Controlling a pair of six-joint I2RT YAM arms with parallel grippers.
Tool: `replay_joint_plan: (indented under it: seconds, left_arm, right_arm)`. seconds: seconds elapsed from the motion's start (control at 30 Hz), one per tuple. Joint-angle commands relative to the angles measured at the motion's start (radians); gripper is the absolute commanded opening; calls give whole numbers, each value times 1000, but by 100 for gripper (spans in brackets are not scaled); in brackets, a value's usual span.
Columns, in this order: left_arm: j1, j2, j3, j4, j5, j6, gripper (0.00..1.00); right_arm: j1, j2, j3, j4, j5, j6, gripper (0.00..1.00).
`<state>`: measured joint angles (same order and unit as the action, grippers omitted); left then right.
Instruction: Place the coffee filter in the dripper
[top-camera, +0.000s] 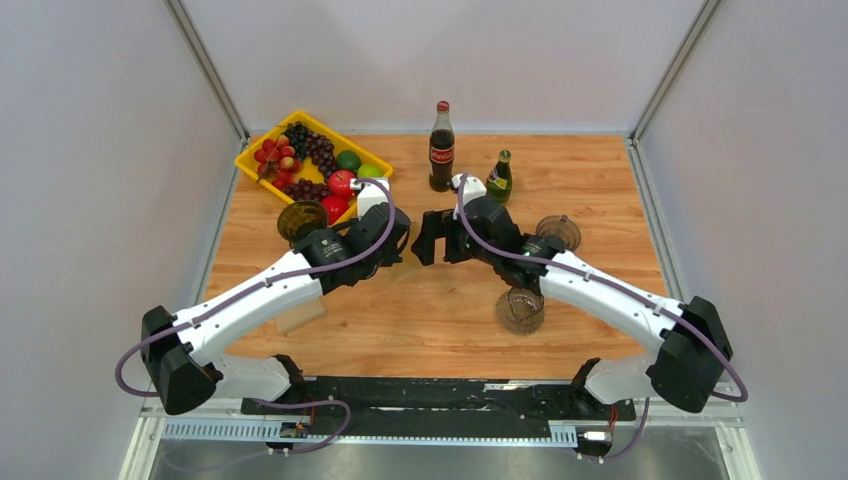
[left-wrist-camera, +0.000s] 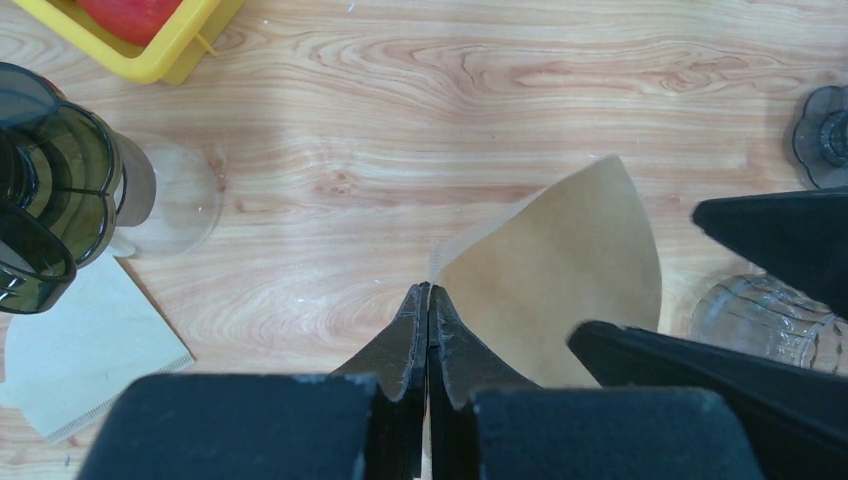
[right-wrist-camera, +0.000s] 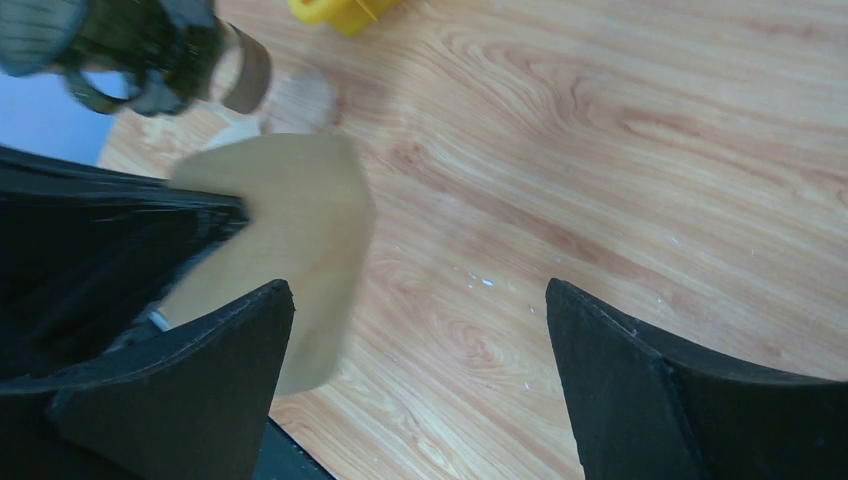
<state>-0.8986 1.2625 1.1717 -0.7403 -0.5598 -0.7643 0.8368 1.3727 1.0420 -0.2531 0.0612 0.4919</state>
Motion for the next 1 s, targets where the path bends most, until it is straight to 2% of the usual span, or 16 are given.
replay_joint_plan:
  seconds: [0.0,0.23,0.4,0.6,0.7,0.87,0.97]
  left_arm:
    - [4,5,27,6,-3,3,0]
    - [3,27,65,-14,-14,12,0]
    - [25,35,121,-87,-47,11,0]
    - [81,-10,217,-151,-92,43,0]
    - [113,-34,255,-200,-144,60,0]
    - [234,-94,315,-255,-138,69,0]
    - [261,-138,338,-254,-142,101,0]
  right_arm:
    - [-2,-100,58,17,-3,-45,100]
    - [-15,-237,-19,17,183,-44,100]
    - [-45,-351,-107,17,314,-36,100]
    - [-128,-427,-181,17,286,-32,100]
    - [-148,-426,-205,17,267,-38,100]
    - [-165,-409,-219,17,232,-48,100]
    - [-177,-398,-224,17,214,-51,100]
